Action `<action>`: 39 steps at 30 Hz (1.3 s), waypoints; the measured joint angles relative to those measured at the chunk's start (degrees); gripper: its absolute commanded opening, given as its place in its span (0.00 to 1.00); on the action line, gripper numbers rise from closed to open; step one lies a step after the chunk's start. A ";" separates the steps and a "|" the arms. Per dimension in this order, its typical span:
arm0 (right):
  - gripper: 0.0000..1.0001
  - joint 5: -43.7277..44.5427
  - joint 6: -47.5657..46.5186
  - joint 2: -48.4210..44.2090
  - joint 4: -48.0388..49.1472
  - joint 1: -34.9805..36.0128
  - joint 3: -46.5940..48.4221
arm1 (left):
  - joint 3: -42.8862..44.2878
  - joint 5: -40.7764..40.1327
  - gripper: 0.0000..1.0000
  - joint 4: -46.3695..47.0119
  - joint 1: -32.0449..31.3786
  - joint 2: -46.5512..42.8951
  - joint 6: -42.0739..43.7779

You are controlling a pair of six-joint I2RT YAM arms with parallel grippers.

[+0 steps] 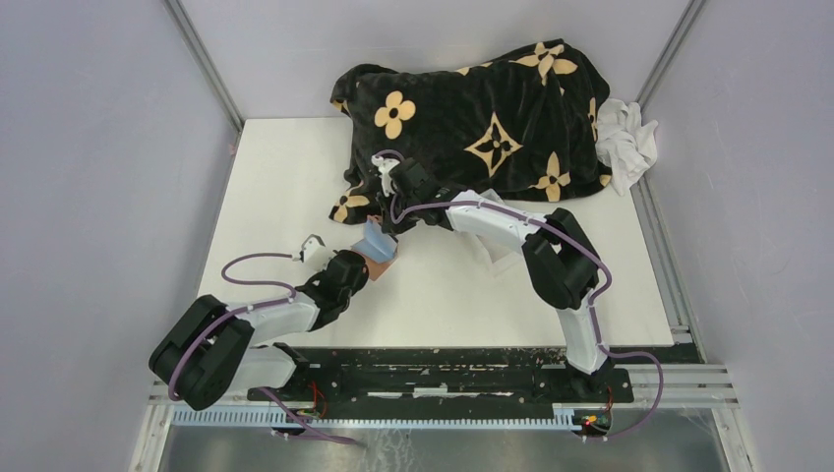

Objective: Put the credit cards into the card holder
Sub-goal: Open the card holder at the center of the board.

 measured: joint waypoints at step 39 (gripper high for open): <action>0.01 -0.02 -0.46 -0.87 -0.02 -1.75 0.20 | 0.44 0.00 0.03 1.07 0.00 1.20 0.00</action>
